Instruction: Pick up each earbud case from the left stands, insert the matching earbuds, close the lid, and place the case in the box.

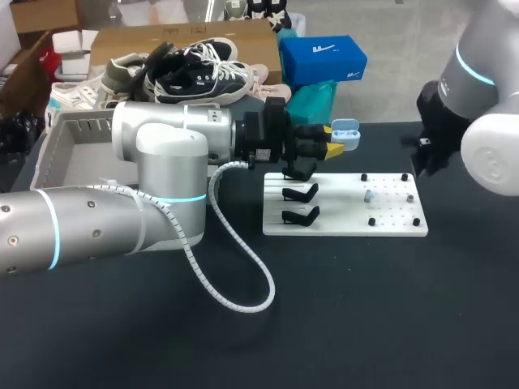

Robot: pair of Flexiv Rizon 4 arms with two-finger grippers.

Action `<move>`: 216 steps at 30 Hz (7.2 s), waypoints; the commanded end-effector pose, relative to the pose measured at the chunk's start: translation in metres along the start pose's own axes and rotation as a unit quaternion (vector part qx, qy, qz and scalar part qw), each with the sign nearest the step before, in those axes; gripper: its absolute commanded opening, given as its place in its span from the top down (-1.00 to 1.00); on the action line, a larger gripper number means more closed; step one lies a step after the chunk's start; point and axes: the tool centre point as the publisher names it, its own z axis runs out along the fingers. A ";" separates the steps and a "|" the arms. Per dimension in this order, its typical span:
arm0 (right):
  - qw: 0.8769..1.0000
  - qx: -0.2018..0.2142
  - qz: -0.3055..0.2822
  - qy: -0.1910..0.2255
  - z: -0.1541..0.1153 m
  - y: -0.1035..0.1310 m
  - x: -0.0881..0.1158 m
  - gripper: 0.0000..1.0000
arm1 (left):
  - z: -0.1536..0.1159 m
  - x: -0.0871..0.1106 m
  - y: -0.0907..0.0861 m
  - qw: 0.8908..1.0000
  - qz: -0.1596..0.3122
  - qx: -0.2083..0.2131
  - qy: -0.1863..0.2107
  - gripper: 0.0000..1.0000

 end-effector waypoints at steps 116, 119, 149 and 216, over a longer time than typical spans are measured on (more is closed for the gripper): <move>0.945 0.078 0.313 -0.049 -0.070 0.126 -0.024 -0.90 | 0.000 0.001 0.000 1.000 0.001 -0.001 -0.001 1.00; 0.945 0.078 0.315 -0.049 -0.069 0.125 -0.020 -0.87 | 0.000 0.001 0.000 1.000 0.001 -0.001 -0.001 1.00; 0.960 0.050 0.263 -0.077 -0.070 0.110 0.007 -0.73 | 0.000 0.001 0.000 1.000 0.001 -0.001 -0.001 1.00; 0.974 0.022 0.217 -0.063 0.058 0.087 0.013 0.08 | 0.000 0.001 0.000 1.000 0.001 -0.001 -0.001 1.00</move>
